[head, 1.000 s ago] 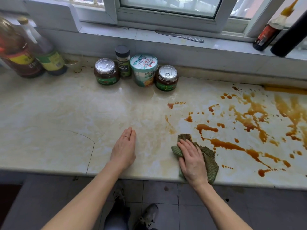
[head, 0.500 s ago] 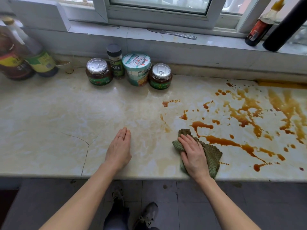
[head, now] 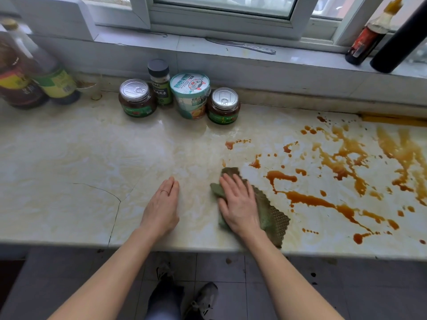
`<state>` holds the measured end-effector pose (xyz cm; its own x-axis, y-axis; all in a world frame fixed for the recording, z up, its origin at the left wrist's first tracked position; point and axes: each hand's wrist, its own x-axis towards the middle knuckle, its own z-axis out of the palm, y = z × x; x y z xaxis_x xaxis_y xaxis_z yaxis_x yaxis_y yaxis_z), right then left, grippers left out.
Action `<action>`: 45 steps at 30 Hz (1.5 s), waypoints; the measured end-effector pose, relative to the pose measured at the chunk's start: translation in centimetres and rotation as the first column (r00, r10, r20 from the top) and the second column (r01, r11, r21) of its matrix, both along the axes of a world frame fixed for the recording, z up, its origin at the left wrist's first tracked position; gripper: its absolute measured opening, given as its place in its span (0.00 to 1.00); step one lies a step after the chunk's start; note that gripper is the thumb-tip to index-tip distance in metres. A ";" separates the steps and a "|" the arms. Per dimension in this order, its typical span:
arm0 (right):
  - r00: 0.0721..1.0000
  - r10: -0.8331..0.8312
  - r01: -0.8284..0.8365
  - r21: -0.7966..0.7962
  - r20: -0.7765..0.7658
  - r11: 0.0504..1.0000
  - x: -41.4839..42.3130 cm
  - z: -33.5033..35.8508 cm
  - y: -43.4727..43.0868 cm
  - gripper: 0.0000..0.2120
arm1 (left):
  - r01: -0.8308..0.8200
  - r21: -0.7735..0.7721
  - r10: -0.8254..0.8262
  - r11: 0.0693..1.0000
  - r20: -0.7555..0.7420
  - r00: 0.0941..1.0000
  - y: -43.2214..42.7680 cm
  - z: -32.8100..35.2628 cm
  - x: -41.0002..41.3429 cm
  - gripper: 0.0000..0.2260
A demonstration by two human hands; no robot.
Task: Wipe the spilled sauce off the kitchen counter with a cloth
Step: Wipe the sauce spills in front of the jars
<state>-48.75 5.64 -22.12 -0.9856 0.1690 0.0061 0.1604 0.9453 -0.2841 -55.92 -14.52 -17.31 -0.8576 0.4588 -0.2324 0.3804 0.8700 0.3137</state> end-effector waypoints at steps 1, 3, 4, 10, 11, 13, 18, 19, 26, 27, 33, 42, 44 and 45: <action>0.997 -0.079 0.079 0.009 -0.001 0.997 0.3 -0.1 0.9 0.31 | -0.003 0.000 0.003 1.000 0.002 1.000 0.0 0.0 0.1 0.31; 0.976 -0.212 0.213 0.026 -0.042 0.977 0.9 -0.3 2.2 0.31 | -0.002 0.003 0.002 1.000 -0.007 1.000 -0.1 -0.1 0.0 0.31; 0.967 -0.247 0.250 0.038 -0.063 0.968 1.2 -0.4 2.4 0.30 | -0.001 0.004 0.001 1.000 -0.009 1.000 -0.1 -0.1 0.0 0.31; 0.981 -0.169 0.172 0.016 -0.097 0.985 0.4 0.1 -1.7 0.28 | -0.013 -0.011 0.013 1.000 0.028 1.000 0.1 0.1 -0.7 0.30; 0.990 -0.112 0.114 0.018 -0.083 0.993 -0.1 0.1 -2.7 0.28 | -0.015 -0.012 0.015 1.000 0.031 0.999 0.2 0.2 -0.9 0.29; 0.997 -0.050 0.050 0.001 -0.062 0.999 -1.5 0.1 -4.2 0.27 | -0.024 -0.012 0.024 1.000 0.020 1.000 0.3 0.5 -1.3 0.27; 1.000 -0.005 0.005 0.020 0.008 1.000 -4.7 0.1 -2.6 0.28 | -0.036 0.005 0.036 0.999 -0.060 0.998 0.8 1.0 -2.8 0.17; 0.999 -0.039 0.039 0.030 0.013 0.999 -4.9 0.0 -1.7 0.28 | -0.037 0.020 0.039 0.999 -0.067 0.997 0.8 0.9 -3.2 0.16; 0.951 -0.305 0.308 0.052 -0.055 0.950 -3.1 -0.3 -0.6 0.27 | -0.048 0.155 0.061 0.987 -0.077 0.995 1.4 -0.1 -6.4 0.17; 0.958 -0.282 0.285 0.049 -0.051 0.957 -3.3 -0.2 -1.5 0.27 | -0.048 0.167 0.062 0.985 -0.079 0.995 1.6 -0.2 -6.7 0.18; 1.000 -0.020 0.020 0.031 -0.011 0.999 -8.9 0.2 -5.6 0.26 | -0.011 0.213 0.029 0.977 -0.081 0.996 3.3 0.1 -8.7 0.23; 0.973 -0.195 0.186 0.082 0.126 0.979 -15.7 1.2 -1.7 0.29 | 0.095 0.188 -0.075 0.978 -0.110 0.991 5.0 -0.3 -10.4 0.25; 0.935 -0.309 0.292 0.115 0.176 0.949 -15.7 1.3 0.4 0.29 | 0.104 0.190 -0.081 0.976 -0.124 0.989 5.3 -0.2 -10.5 0.26; 0.915 -0.369 0.352 0.123 0.166 0.928 -15.4 1.2 1.2 0.29 | 0.107 0.190 -0.084 0.976 -0.126 0.988 5.3 -0.3 -10.6 0.27</action>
<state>-64.12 6.87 -20.93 -0.8431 0.5202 -0.1367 0.5360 0.8334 -0.1347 -66.48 -9.18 -17.57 -0.8233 0.5667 -0.0307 0.5030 0.7537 0.4230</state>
